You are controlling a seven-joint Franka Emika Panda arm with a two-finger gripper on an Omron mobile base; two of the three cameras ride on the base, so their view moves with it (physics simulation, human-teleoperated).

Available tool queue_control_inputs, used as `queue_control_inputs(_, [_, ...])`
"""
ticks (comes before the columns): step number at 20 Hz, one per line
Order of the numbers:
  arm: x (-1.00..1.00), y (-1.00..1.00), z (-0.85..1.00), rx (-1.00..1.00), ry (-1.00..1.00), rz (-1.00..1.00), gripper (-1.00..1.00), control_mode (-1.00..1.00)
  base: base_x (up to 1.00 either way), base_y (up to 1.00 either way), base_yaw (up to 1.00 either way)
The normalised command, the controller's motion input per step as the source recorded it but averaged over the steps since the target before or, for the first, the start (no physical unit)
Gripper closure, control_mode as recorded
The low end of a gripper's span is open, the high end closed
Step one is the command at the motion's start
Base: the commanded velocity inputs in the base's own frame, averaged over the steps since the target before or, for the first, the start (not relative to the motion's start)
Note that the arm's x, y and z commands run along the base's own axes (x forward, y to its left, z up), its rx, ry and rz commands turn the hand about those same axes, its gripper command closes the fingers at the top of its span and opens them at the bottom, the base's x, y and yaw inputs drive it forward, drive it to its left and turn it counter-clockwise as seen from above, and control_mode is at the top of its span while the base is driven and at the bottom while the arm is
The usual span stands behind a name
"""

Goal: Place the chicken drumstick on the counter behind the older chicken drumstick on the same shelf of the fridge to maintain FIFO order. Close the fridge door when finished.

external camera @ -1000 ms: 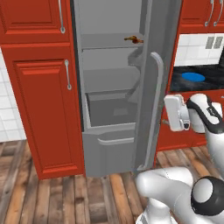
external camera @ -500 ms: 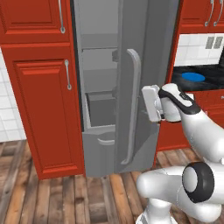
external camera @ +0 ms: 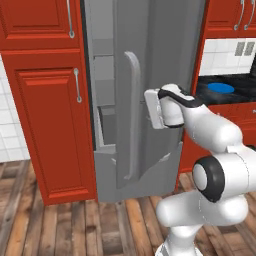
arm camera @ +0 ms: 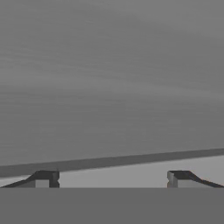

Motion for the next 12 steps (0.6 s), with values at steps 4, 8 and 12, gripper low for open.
queue_control_inputs(4, [0.54, 0.24, 0.18, 0.00, 0.00, -0.10, -1.00, -1.00, 0.00, 0.00, 0.00])
queue_control_inputs(8, [0.50, 0.37, 0.17, 0.00, 0.00, -0.16, -1.00, -1.00, 0.00, 0.00, 0.00])
queue_control_inputs(12, [0.52, 0.41, 0.18, 0.00, 0.00, -0.18, -1.00, -1.00, 0.00, 0.00, 0.00])
